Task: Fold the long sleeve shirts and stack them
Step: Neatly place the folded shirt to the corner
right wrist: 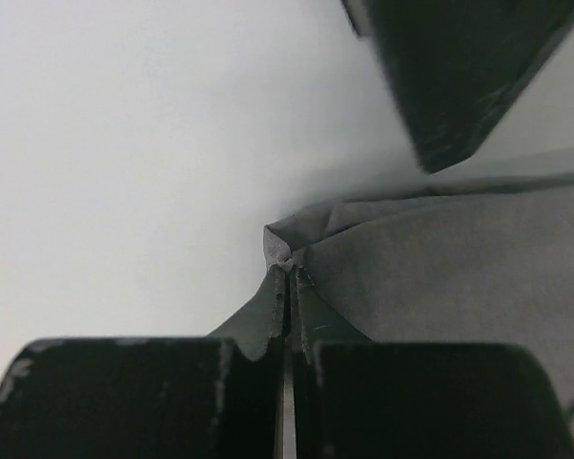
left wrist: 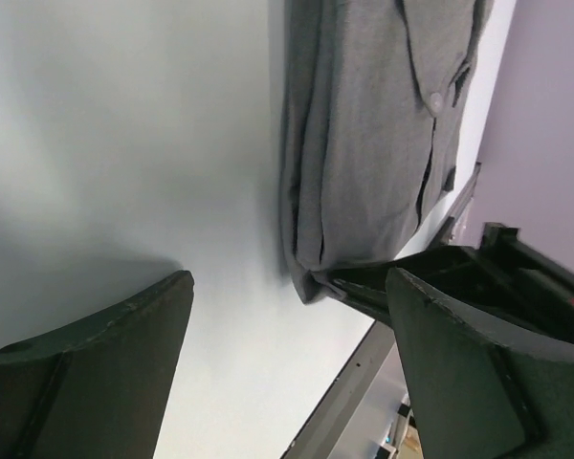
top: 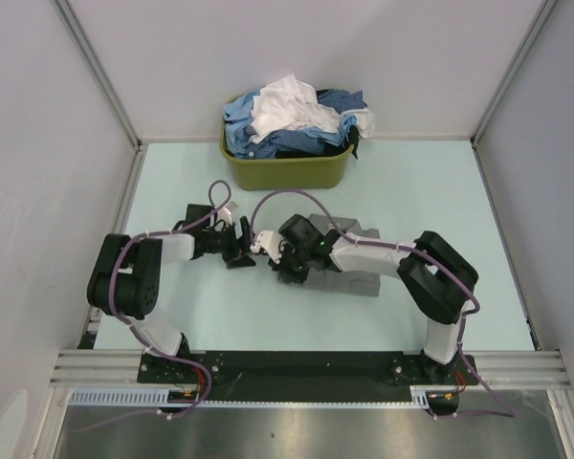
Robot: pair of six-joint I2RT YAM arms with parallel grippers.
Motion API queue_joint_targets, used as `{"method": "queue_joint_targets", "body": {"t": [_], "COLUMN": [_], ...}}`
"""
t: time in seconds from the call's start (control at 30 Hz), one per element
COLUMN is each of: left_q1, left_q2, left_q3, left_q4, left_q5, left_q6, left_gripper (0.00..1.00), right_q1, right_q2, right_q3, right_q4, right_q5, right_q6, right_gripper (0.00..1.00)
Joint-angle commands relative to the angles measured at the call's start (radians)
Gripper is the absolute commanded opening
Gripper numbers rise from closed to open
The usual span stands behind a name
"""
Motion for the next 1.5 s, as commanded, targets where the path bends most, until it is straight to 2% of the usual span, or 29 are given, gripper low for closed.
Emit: {"method": "queue_joint_targets", "body": {"t": [0.0,0.37,0.63,0.73,0.83,0.87,0.93,1.0,1.07,1.1,1.13,1.2,1.23,1.27,1.3,1.47], "left_q1": [-0.053,-0.148,-0.218,-0.225,-0.225,-0.225,-0.223,-0.215,-0.188,-0.171,-0.133,-0.091,-0.042,-0.018,0.007,0.179], "left_q2": [0.052,0.189,0.287,0.319,0.341,0.342,0.332,0.312,0.260,0.238,0.215,0.152,0.132,0.099,0.080,0.019], "left_q3": [-0.007,0.024,0.045,0.074,0.099,0.105,0.125,0.145,0.169,0.171,0.172,0.201,0.211,0.221,0.240,0.316], "left_q4": [0.115,0.364,0.422,0.421,0.421,0.416,0.357,0.285,0.073,0.021,-0.110,-0.250,-0.362,-0.407,-0.448,-0.608], "left_q5": [0.006,0.029,0.008,0.006,0.013,0.011,0.008,0.002,-0.052,-0.064,-0.081,-0.162,-0.187,-0.240,-0.265,-0.363], "left_q6": [-0.071,-0.302,-0.404,-0.408,-0.409,-0.406,-0.372,-0.290,-0.184,-0.103,-0.051,0.134,0.193,0.247,0.342,0.496], "left_gripper": [0.90,0.91,0.87,0.81,0.71,0.62,0.51,0.28,0.00,0.00,0.00,0.00,0.00,0.00,0.00,0.00], "right_q1": [-0.042,-0.074,-0.060,-0.056,-0.054,-0.049,-0.051,-0.049,-0.054,-0.074,-0.092,-0.155,-0.178,-0.198,-0.239,-0.327], "right_q2": [-0.117,-0.131,-0.135,-0.137,-0.137,-0.138,-0.138,-0.135,-0.134,-0.131,-0.129,-0.146,-0.157,-0.167,-0.192,-0.229], "right_q3": [0.003,0.013,0.026,0.023,0.023,0.024,0.029,0.041,0.056,0.076,0.085,0.092,0.085,0.081,0.072,0.061], "right_q4": [0.003,-0.037,-0.020,-0.019,-0.013,-0.008,-0.003,-0.010,-0.031,-0.075,-0.103,-0.169,-0.186,-0.201,-0.227,-0.290], "right_q5": [-0.108,-0.162,-0.166,-0.168,-0.171,-0.166,-0.166,-0.163,-0.148,-0.146,-0.149,-0.155,-0.161,-0.165,-0.163,-0.142], "right_q6": [0.011,0.008,0.030,0.027,0.028,0.031,0.037,0.042,0.062,0.071,0.083,0.116,0.122,0.128,0.136,0.108], "right_gripper": [0.00,0.00,0.00,0.00,0.00,0.00,0.00,0.01,0.20,0.32,0.51,0.71,0.92,0.99,1.00,1.00]}}
